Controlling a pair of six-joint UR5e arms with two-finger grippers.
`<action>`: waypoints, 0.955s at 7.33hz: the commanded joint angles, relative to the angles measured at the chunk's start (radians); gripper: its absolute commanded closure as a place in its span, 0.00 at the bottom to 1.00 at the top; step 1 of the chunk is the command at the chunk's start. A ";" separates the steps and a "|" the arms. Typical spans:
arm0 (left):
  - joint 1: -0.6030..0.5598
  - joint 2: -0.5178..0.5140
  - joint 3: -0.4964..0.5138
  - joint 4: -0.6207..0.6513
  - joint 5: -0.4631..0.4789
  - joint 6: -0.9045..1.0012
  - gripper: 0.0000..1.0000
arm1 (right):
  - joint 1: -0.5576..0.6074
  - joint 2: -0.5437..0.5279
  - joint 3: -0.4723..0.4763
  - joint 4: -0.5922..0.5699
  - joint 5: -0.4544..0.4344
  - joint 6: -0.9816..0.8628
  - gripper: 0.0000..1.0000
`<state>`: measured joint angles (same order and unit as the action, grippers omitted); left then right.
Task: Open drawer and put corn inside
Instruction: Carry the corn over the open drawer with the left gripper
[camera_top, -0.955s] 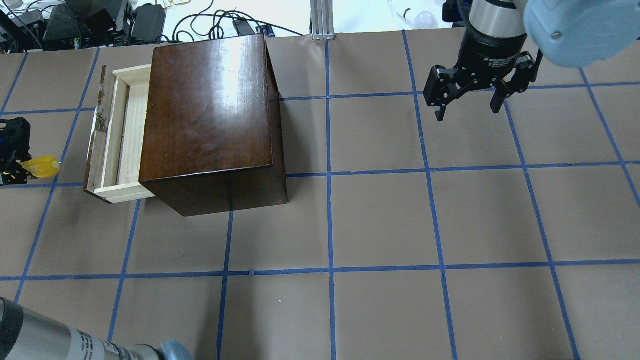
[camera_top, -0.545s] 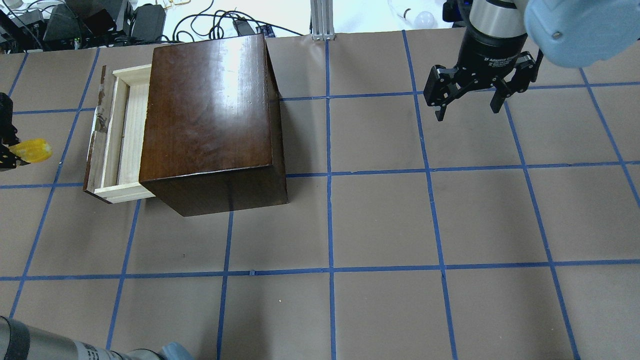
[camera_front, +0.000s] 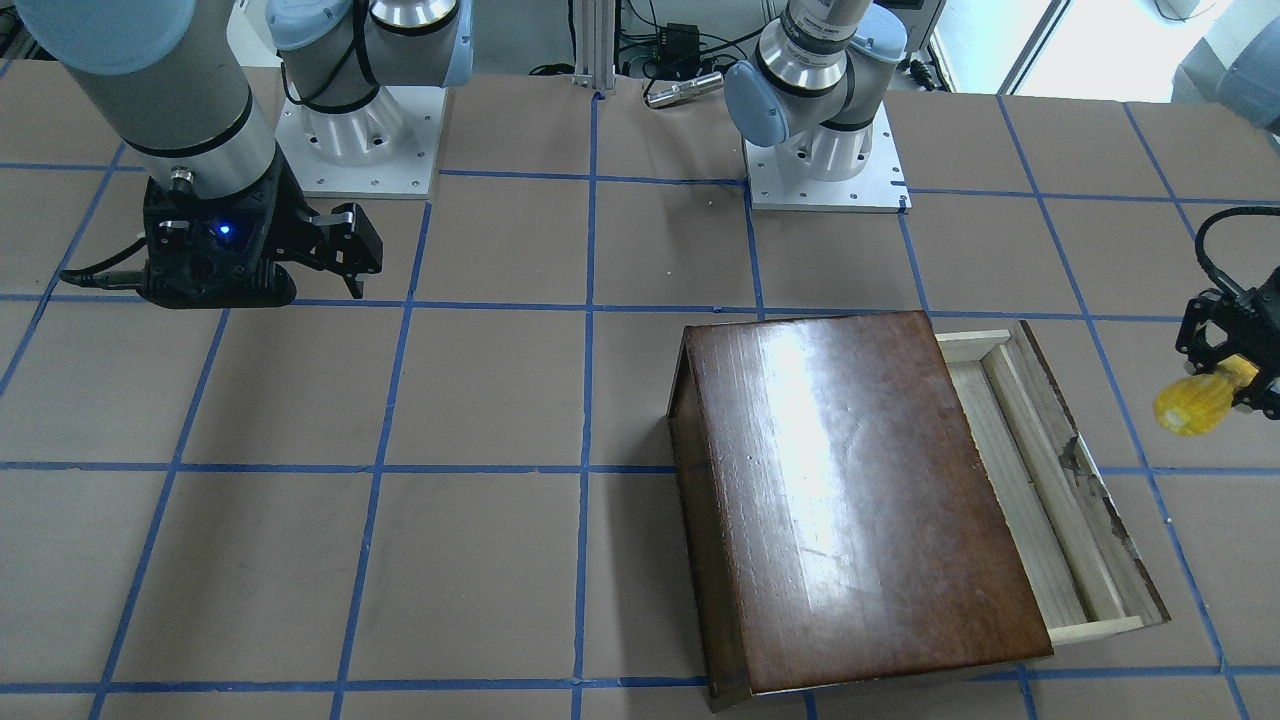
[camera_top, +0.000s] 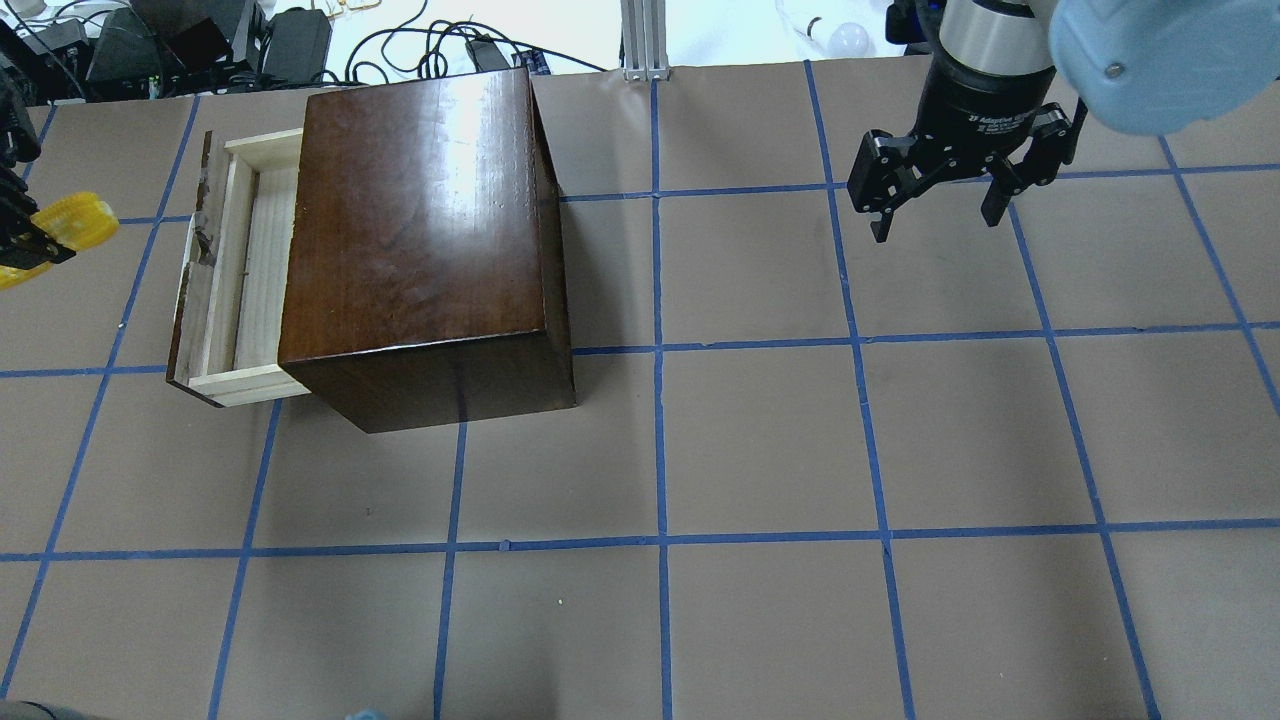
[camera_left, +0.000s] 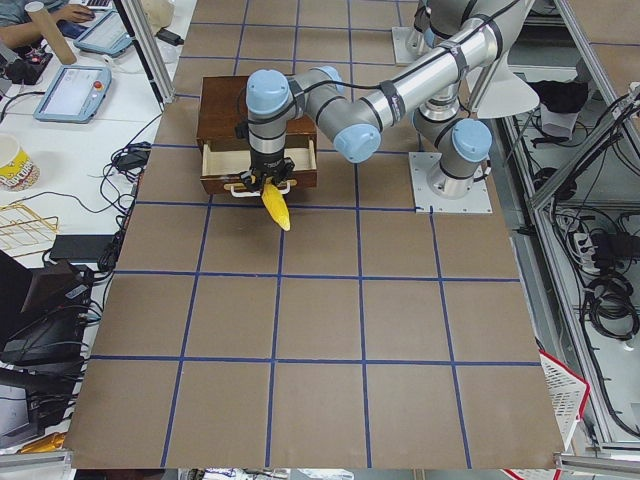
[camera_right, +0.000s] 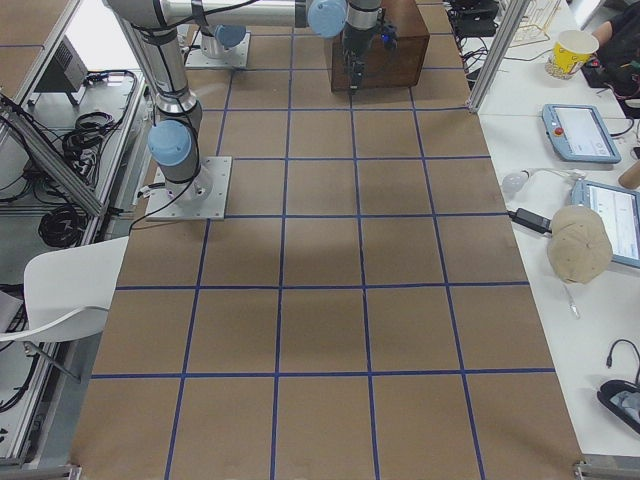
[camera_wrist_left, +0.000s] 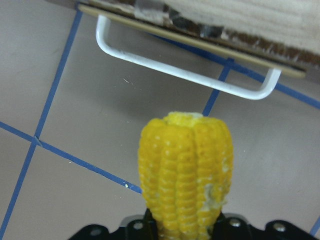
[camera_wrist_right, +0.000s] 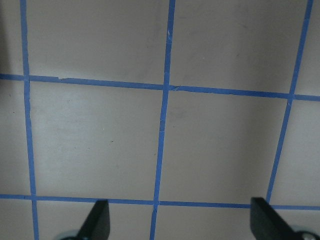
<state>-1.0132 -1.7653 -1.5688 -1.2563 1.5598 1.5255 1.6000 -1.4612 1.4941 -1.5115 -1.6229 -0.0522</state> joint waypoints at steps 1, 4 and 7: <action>-0.095 0.007 0.010 -0.005 0.032 -0.346 1.00 | 0.000 0.001 0.000 -0.001 0.000 0.000 0.00; -0.177 -0.009 0.010 0.005 0.080 -0.809 1.00 | 0.000 -0.001 0.000 0.001 0.000 0.000 0.00; -0.209 -0.037 0.015 -0.003 0.003 -1.141 1.00 | 0.000 -0.001 0.000 -0.001 0.000 0.000 0.00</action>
<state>-1.2057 -1.7925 -1.5584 -1.2547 1.5910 0.5182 1.5999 -1.4613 1.4941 -1.5117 -1.6229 -0.0522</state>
